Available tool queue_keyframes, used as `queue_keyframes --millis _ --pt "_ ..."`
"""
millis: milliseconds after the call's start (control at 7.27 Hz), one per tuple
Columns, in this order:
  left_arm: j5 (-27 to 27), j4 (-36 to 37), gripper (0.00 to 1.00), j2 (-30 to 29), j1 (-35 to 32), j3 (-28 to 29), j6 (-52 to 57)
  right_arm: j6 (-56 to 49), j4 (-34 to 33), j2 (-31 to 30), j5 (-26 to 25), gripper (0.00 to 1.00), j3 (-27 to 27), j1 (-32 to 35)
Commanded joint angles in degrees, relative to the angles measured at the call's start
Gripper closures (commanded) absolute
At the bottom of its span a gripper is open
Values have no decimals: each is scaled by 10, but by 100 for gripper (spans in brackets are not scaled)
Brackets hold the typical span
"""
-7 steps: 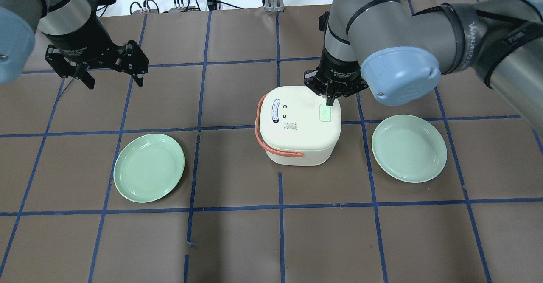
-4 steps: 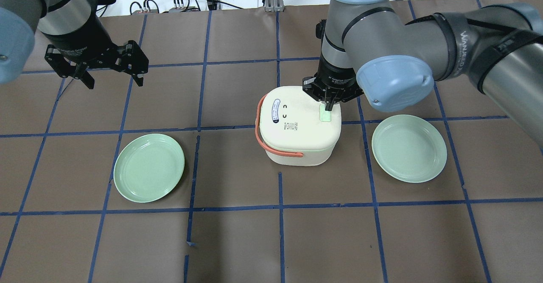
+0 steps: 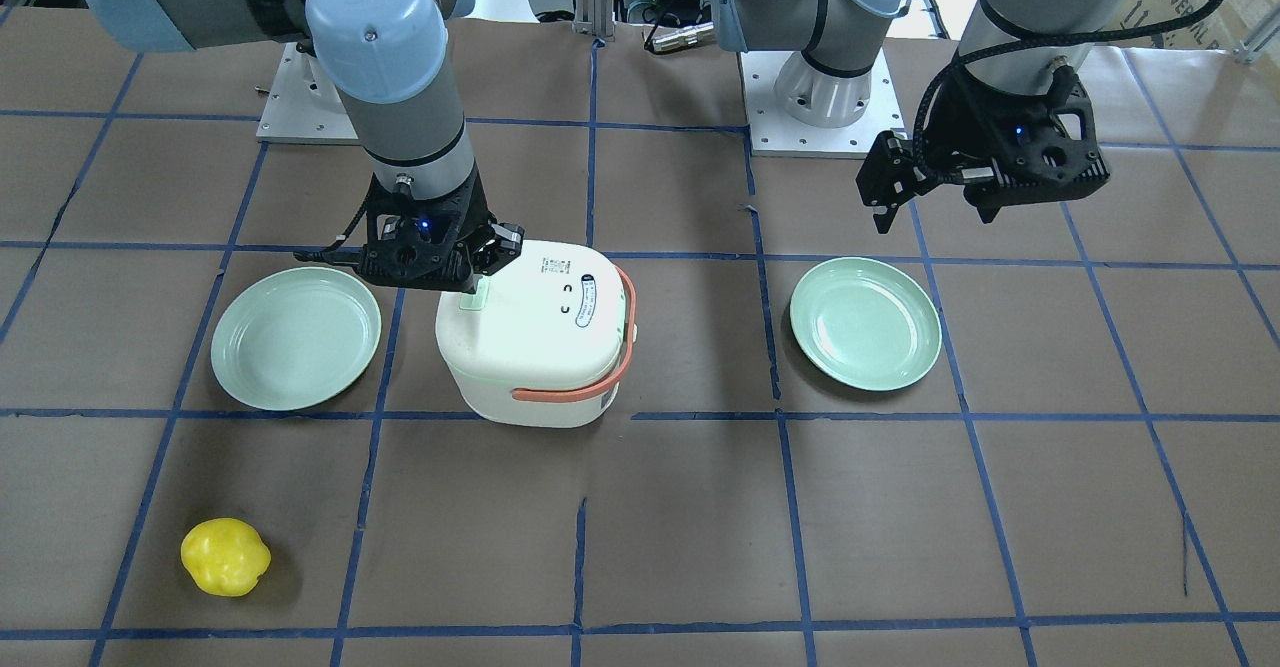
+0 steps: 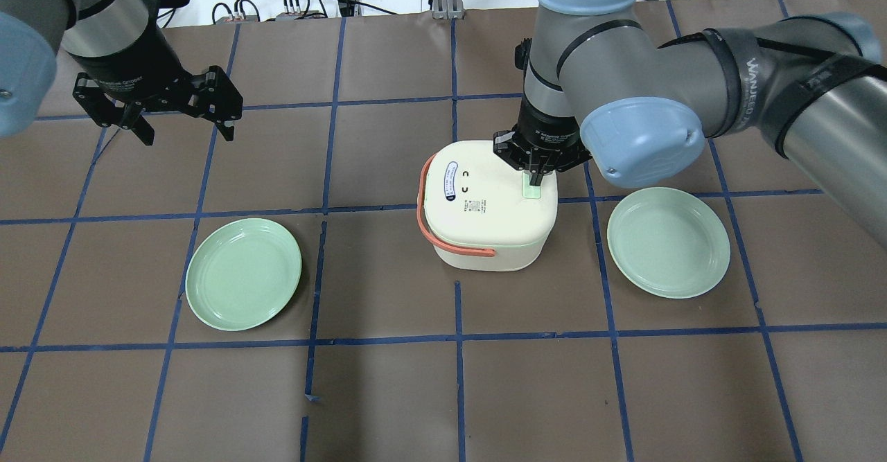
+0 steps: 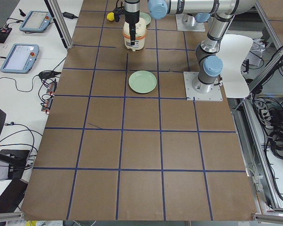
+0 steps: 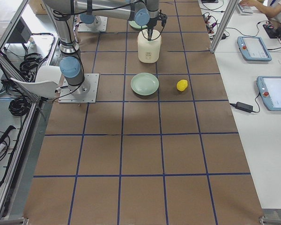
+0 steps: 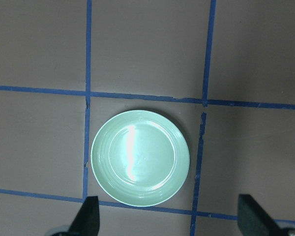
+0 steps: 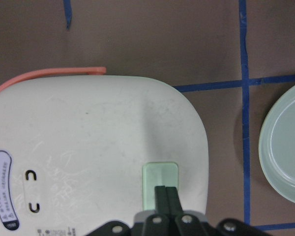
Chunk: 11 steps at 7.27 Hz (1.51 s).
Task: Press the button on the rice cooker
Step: 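Press down on the green button with the closed right gripper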
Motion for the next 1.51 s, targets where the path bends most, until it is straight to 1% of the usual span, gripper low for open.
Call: queue_keyframes --millis 0,275,1376 --pt "0 0 0 0 0 0 0 3 -11 8 0 96 0 9" --pt "0 0 0 0 0 0 0 -2 -20 11 0 96 0 9" --pt "0 0 0 1 0 0 0 -11 -19 13 -6 96 0 5"
